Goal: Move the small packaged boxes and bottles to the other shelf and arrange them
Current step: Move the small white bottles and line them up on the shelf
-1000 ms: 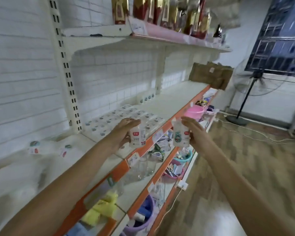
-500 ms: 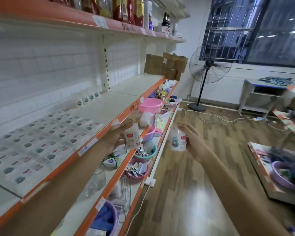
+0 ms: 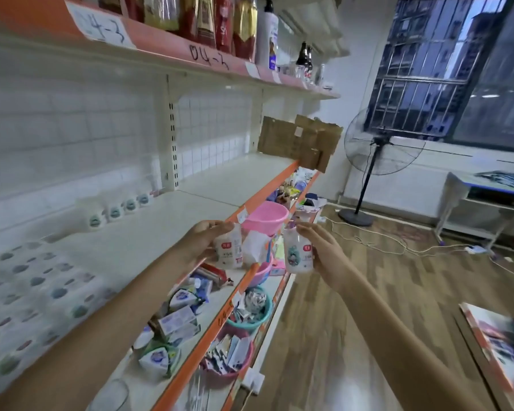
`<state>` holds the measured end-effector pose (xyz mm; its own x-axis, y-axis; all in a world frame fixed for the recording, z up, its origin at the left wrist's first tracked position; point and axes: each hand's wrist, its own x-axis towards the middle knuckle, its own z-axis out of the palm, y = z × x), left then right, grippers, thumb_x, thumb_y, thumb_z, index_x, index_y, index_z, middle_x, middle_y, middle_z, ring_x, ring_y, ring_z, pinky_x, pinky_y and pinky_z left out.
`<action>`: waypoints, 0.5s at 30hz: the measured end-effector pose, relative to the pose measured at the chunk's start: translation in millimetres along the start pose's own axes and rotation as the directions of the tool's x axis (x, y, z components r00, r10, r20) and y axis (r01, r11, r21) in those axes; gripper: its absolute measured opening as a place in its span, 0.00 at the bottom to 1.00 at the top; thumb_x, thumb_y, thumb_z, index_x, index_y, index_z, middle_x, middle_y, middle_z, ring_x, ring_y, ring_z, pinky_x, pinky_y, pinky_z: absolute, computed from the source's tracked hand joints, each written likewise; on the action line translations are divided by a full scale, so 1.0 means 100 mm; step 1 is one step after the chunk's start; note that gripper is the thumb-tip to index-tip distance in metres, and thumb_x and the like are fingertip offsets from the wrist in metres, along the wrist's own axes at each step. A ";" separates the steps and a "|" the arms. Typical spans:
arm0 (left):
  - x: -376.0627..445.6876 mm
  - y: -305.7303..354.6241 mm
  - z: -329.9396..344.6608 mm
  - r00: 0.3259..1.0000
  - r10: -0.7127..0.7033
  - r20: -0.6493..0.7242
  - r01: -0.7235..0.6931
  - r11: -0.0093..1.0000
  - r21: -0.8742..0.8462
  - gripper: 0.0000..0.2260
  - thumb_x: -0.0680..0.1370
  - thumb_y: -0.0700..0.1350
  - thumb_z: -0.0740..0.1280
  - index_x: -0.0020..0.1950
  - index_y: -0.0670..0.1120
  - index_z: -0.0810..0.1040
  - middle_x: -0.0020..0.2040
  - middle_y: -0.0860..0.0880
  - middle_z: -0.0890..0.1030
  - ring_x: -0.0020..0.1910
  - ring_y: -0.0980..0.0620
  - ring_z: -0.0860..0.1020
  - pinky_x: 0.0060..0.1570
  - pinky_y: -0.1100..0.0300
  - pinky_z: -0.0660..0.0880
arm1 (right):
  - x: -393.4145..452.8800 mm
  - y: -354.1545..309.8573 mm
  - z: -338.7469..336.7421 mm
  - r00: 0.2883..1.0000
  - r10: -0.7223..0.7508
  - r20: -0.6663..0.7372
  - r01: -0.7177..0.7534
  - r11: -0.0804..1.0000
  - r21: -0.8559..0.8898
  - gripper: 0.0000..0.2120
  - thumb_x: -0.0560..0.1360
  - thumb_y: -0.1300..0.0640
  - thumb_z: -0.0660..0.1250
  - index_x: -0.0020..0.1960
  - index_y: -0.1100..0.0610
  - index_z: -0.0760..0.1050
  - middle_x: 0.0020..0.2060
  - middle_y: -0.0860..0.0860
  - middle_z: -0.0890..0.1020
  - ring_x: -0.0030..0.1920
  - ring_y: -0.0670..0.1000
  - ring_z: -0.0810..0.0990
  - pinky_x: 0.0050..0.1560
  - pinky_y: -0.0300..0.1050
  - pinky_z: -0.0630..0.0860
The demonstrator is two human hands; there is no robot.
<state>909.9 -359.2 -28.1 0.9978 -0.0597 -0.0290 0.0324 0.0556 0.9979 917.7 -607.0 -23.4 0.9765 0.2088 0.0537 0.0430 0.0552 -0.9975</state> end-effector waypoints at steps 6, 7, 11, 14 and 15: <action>0.62 0.18 -0.39 0.984 0.022 -0.175 -0.016 0.999 0.032 0.15 0.72 0.49 0.70 0.55 0.45 0.73 0.45 0.46 0.78 0.45 0.50 0.76 0.47 0.58 0.74 | 1.03 -0.18 0.19 0.991 -0.065 0.120 0.061 0.998 0.030 0.10 0.77 0.55 0.62 0.58 0.54 0.73 0.51 0.52 0.78 0.52 0.54 0.76 0.44 0.46 0.74; 0.68 0.19 -0.47 0.980 0.025 -0.200 -0.016 0.999 0.048 0.15 0.71 0.50 0.70 0.54 0.46 0.74 0.45 0.46 0.78 0.46 0.50 0.77 0.47 0.58 0.74 | 1.19 -0.19 0.23 0.987 -0.071 0.144 0.069 0.997 0.020 0.11 0.77 0.55 0.62 0.58 0.54 0.73 0.51 0.52 0.77 0.52 0.54 0.76 0.44 0.46 0.73; 0.89 0.19 -0.73 0.951 0.037 -0.307 0.001 0.992 0.123 0.09 0.75 0.48 0.67 0.53 0.48 0.74 0.49 0.47 0.79 0.50 0.50 0.77 0.45 0.60 0.73 | 1.76 -0.20 0.46 0.965 -0.087 0.246 0.090 0.996 0.000 0.11 0.76 0.53 0.62 0.58 0.53 0.73 0.49 0.51 0.77 0.45 0.51 0.77 0.46 0.47 0.74; 1.02 0.18 -0.92 0.908 0.051 -0.416 0.012 0.989 0.147 0.11 0.73 0.48 0.70 0.54 0.48 0.75 0.48 0.49 0.79 0.48 0.51 0.76 0.45 0.60 0.72 | 2.19 -0.13 0.65 0.928 -0.103 0.357 0.113 0.994 -0.006 0.10 0.75 0.51 0.65 0.56 0.51 0.74 0.51 0.52 0.77 0.47 0.53 0.77 0.50 0.49 0.74; 1.06 0.17 -0.98 0.887 0.056 -0.458 0.012 0.989 0.145 0.15 0.71 0.49 0.72 0.54 0.48 0.75 0.48 0.49 0.79 0.48 0.51 0.77 0.45 0.60 0.72 | 2.35 -0.10 0.72 0.915 -0.103 0.390 0.113 0.994 -0.003 0.12 0.75 0.51 0.66 0.56 0.52 0.74 0.51 0.53 0.77 0.48 0.53 0.77 0.51 0.51 0.74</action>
<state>1021.5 -266.7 -19.7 0.9137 0.4063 0.0043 0.0356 -0.0906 0.9952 1131.6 -488.5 2.6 0.8067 0.5662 0.1693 0.1539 0.0753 -0.9852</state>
